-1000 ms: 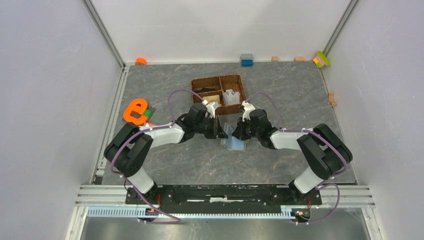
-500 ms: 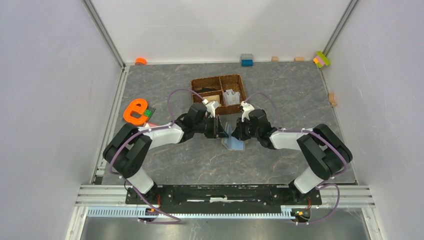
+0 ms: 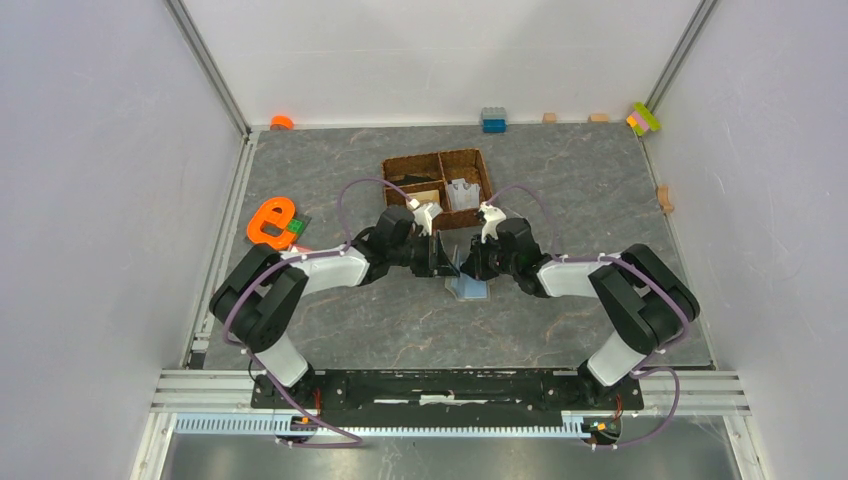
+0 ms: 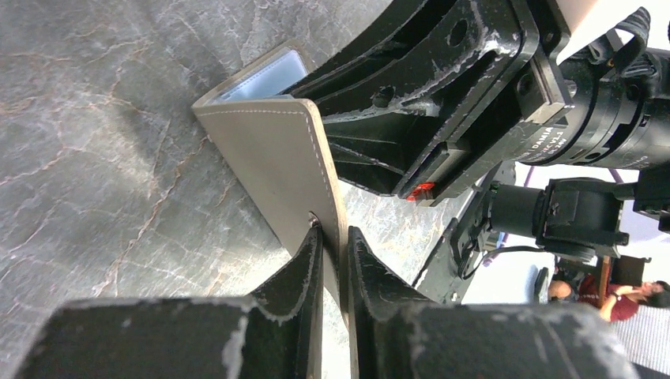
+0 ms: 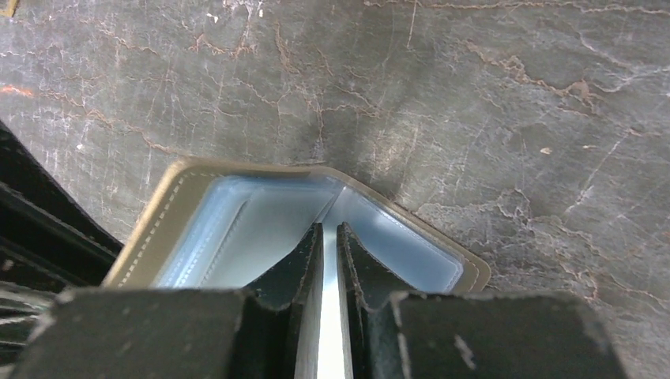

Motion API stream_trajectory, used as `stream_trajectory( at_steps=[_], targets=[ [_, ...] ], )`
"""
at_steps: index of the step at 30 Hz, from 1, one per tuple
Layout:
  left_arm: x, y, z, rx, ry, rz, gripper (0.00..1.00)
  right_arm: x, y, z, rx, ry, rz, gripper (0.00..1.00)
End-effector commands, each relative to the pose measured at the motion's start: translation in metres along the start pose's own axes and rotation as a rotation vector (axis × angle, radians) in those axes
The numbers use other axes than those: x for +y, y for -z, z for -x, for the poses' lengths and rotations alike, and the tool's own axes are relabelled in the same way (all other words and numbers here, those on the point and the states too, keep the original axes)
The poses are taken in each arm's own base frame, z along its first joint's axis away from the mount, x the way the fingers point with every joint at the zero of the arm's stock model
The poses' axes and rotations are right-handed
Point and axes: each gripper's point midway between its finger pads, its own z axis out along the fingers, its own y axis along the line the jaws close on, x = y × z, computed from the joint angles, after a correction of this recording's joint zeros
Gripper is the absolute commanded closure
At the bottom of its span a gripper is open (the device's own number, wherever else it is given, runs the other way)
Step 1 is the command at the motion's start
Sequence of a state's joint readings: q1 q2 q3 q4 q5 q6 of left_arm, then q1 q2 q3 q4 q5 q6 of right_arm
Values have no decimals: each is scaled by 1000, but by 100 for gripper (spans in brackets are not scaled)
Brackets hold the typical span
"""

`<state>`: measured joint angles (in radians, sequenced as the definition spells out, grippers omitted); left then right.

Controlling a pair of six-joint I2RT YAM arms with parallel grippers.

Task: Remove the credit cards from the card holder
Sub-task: Remove the credit card from the card holder.

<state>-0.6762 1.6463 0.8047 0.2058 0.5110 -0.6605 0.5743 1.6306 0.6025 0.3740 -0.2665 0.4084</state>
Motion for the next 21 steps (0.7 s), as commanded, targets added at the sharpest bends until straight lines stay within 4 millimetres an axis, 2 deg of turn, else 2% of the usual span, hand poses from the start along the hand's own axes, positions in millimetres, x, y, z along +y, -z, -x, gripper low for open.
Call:
stream_trajectory(
  at_steps=[1,6,10,21],
  targets=[
    [-37,-4,7,6,-43,-183,87,12,-8,-11,48,-12,56,82],
    [-32,-6,7,1,-36,-160,91,13,-7,-10,46,-9,60,81],
    [-20,-10,6,15,-26,-97,94,13,-5,-6,41,2,48,73],
    [-18,1,13,-37,-53,-52,98,-1,27,25,-90,50,-86,46]
  ],
)
